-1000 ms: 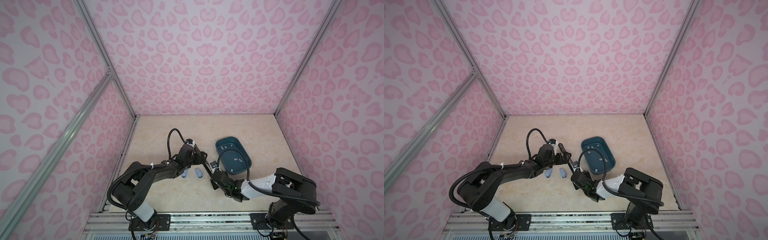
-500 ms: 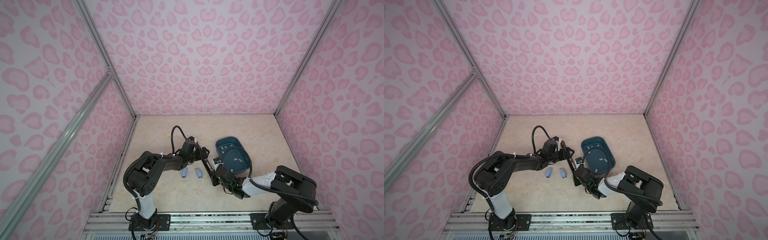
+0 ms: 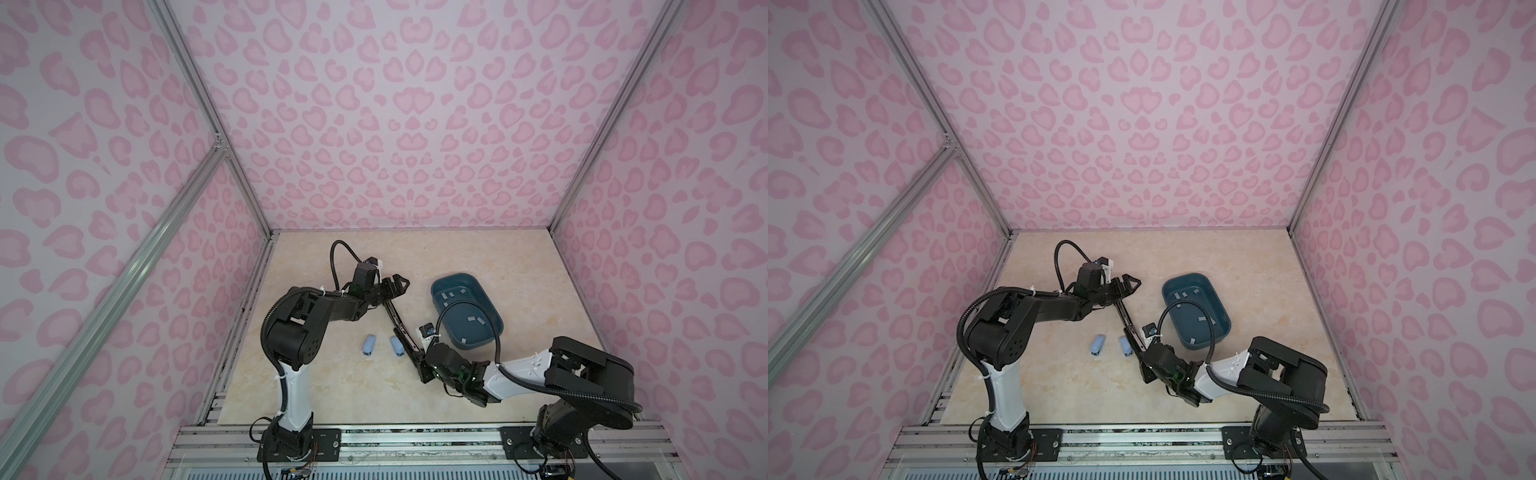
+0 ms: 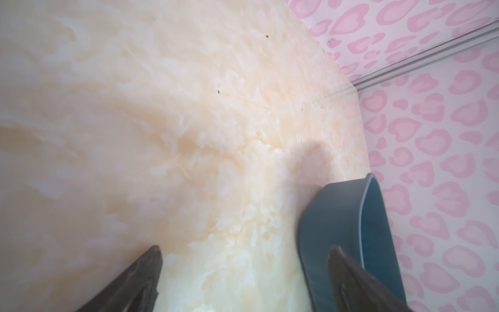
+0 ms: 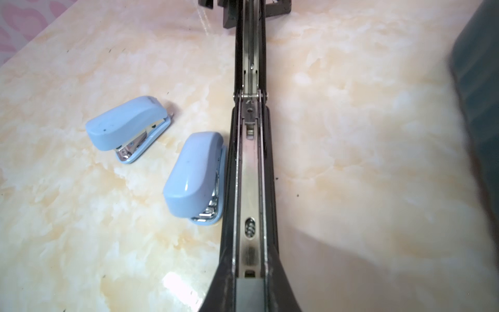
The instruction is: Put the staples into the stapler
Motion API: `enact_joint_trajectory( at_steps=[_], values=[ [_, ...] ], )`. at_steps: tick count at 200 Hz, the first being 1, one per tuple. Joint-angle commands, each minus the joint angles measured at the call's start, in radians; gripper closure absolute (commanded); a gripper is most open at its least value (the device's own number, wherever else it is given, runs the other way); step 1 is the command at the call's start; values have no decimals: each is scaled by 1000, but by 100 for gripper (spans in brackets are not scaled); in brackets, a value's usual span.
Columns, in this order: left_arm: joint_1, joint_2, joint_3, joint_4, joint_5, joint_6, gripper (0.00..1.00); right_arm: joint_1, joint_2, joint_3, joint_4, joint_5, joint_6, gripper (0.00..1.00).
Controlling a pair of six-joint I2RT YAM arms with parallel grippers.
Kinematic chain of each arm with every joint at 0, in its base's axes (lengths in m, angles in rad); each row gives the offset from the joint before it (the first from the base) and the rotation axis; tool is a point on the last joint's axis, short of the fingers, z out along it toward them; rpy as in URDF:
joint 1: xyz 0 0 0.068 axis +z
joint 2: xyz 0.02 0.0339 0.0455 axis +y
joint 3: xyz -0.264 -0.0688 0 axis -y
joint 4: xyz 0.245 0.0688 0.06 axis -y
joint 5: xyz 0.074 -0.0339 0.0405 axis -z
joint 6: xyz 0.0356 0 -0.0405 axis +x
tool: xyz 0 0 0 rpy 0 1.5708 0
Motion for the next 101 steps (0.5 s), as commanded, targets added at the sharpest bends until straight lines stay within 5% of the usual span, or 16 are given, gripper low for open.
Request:
enact_joint_trajectory(
  at_steps=[1,54,101],
  values=[
    [-5,-46,8,7,58,54,6,12,3,5,2,82,-44,91],
    [-87,-209,-111,72,31,167,23,14,54,22,17,156,-77,91],
    [-185,-264,-251,174,-10,231,25,22,58,-32,130,184,-94,86]
  ],
)
